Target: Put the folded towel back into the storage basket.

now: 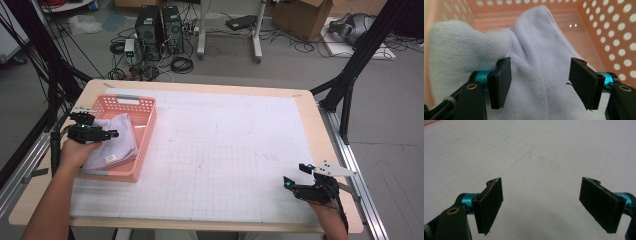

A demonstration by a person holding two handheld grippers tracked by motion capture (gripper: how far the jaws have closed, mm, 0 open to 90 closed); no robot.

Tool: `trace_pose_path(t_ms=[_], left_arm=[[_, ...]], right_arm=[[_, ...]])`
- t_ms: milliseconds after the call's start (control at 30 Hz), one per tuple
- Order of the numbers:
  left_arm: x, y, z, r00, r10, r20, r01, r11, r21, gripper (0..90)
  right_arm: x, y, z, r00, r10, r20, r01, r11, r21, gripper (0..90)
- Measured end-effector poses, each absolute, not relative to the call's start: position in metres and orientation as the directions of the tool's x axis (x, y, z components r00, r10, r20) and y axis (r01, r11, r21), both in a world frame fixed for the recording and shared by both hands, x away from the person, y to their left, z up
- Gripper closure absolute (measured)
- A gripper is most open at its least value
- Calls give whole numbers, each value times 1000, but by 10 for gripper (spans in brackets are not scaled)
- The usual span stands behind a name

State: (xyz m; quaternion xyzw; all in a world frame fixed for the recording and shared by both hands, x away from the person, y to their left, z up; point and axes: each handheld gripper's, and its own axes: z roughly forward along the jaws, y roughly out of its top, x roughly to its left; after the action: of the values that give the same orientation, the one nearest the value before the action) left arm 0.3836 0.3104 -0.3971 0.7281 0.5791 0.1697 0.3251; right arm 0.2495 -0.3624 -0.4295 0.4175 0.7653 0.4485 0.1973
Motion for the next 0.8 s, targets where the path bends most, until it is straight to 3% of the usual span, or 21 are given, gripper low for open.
trace_pose_path(t_ms=[467, 800], left_arm=[[399, 304, -413, 288, 940, -184, 736, -94, 670, 357], [402, 298, -419, 438, 887, -148, 650, -198, 734, 445]], right_arm=[[249, -366, -430, -565, 821, 77, 467, 242, 850, 180], [249, -364, -429, -566, 822, 67, 467, 253, 847, 182]])
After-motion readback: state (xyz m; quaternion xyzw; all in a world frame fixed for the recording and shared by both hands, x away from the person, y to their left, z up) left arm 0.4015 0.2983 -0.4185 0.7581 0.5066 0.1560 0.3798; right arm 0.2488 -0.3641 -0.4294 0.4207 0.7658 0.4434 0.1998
